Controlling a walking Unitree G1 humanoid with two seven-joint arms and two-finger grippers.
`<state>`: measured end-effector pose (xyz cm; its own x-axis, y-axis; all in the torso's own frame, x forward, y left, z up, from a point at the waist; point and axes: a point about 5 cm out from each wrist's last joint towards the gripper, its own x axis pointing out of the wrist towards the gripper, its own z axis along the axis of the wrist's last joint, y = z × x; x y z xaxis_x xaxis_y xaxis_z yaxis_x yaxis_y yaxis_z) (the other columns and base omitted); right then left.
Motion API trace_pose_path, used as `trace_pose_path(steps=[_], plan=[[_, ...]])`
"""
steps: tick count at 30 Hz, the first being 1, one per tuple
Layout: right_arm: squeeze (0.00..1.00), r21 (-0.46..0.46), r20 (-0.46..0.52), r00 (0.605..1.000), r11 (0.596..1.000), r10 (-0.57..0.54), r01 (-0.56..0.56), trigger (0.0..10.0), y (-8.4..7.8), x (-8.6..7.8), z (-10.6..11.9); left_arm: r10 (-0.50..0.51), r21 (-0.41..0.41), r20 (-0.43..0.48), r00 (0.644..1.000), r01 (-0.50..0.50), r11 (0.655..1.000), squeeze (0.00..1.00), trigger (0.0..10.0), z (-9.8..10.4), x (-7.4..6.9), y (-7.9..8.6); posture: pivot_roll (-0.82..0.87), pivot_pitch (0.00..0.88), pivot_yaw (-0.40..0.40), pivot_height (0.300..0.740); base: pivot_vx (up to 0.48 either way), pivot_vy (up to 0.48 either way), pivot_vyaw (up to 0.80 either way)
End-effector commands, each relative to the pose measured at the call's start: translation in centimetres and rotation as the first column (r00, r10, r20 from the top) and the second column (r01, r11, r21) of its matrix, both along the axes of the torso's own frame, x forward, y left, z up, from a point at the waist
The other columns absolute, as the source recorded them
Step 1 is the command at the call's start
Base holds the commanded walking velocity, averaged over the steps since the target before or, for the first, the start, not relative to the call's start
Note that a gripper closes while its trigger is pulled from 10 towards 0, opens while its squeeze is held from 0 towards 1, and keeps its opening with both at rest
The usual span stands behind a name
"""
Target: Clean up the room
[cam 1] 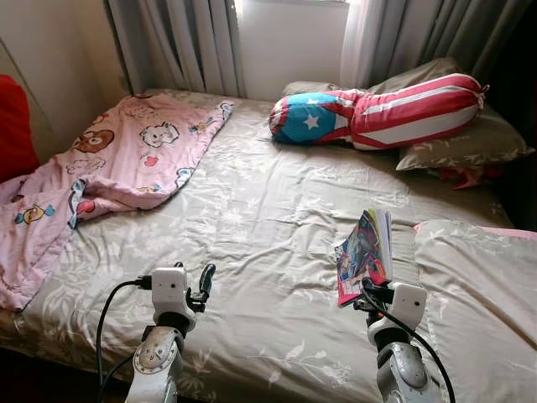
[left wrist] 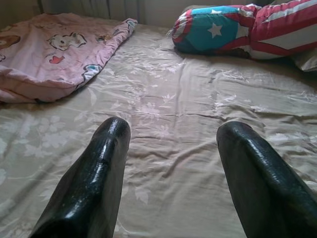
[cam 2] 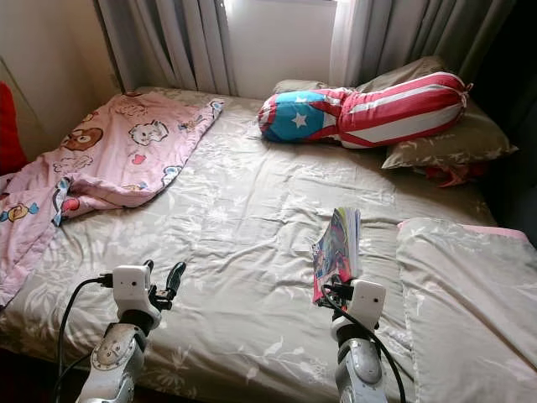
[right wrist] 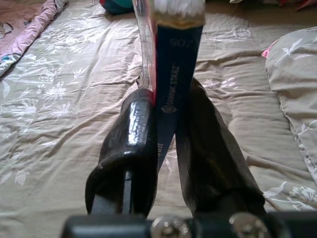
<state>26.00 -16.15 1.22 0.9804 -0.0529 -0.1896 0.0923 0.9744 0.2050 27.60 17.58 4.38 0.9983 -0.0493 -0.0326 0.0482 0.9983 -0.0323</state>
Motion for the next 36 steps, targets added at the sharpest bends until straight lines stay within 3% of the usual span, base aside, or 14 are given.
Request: trace_pose_path(steps=[1,24,28,36], plan=[[0.00,-0.016,0.043,0.999,1.000,0.005,-0.004,10.0,0.02,0.73,1.04,-0.002,0.002,-0.010,1.000,0.002,1.000,0.00,10.0,0.03,0.02,-0.11,-0.11,0.000,-0.027,0.720,0.000,0.000,0.00],[0.00,-0.029,0.012,1.000,1.000,0.012,-0.011,10.0,0.05,0.92,0.62,0.004,0.004,-0.021,1.000,-0.004,1.000,0.00,10.0,0.08,0.12,-0.01,-0.10,0.000,-0.030,0.720,0.000,0.000,0.00],[0.00,-0.028,0.014,1.000,1.000,0.008,-0.008,10.0,0.05,0.99,0.60,0.004,0.005,-0.022,1.000,-0.004,1.000,0.00,10.0,0.08,0.13,-0.02,-0.10,0.000,-0.031,0.695,0.000,0.000,0.00],[0.00,-0.018,0.034,0.999,1.000,-0.001,0.002,10.0,-0.04,0.96,0.73,0.006,0.005,-0.023,1.000,-0.005,1.000,0.00,10.0,0.07,0.09,0.00,-0.10,0.000,-0.031,0.695,0.000,0.000,0.00]])
